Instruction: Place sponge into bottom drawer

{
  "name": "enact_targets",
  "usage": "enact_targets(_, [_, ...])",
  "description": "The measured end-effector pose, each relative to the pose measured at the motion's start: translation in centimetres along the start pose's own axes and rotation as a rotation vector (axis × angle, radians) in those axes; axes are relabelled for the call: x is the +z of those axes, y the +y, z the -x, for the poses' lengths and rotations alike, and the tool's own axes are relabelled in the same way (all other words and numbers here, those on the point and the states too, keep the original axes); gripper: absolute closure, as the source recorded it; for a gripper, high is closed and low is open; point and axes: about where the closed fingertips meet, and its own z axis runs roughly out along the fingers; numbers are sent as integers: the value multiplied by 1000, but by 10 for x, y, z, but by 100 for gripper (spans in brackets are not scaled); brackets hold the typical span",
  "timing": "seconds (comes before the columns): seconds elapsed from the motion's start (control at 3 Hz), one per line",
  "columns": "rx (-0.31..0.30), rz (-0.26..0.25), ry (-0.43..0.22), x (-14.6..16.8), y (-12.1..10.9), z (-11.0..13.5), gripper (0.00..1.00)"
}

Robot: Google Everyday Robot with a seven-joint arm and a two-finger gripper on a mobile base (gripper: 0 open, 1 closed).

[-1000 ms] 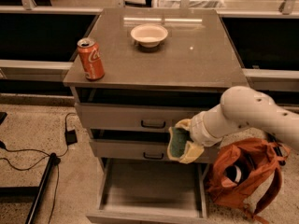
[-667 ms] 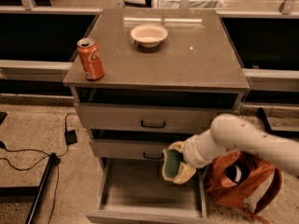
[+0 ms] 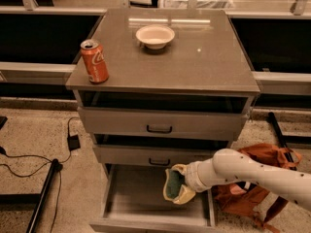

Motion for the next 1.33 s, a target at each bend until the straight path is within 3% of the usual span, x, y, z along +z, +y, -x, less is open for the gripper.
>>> enact_targets(0.33, [37,9,-15,9,-2,-5,100])
enact_targets(0.67, [66,-44,-97,36,-26,-20,100])
enact_targets(1.0, [77,-33,-219,109,-26,-47,100])
enact_targets(1.33, [88,-35,-286,141,-16,-63,100])
